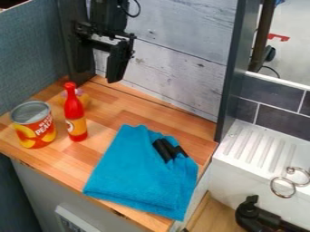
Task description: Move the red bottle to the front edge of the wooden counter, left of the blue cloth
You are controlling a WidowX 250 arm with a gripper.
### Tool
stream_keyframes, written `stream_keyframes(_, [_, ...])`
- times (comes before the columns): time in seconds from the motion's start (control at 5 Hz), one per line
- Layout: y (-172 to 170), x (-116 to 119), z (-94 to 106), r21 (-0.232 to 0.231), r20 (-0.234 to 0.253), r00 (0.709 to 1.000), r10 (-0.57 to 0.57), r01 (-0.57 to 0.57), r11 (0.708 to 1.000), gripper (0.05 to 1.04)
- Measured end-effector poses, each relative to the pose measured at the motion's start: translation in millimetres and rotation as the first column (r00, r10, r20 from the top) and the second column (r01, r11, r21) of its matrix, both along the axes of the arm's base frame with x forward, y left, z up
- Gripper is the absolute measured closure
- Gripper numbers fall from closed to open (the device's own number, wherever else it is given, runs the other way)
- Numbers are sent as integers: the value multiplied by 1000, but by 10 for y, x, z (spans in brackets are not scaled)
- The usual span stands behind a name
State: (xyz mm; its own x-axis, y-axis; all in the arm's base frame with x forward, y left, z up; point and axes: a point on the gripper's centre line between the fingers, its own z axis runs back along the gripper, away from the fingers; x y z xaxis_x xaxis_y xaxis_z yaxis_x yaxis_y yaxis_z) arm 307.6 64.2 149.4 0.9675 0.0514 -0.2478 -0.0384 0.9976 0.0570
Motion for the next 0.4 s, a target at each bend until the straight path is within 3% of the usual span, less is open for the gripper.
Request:
stream_keyframes(0.2, [-4, -9, -109, -7, -36, 999, 0, 0, 1000, 83])
stream_keyframes(0.4, [17, 38, -114, -12, 0, 1000, -18, 18, 1000, 83])
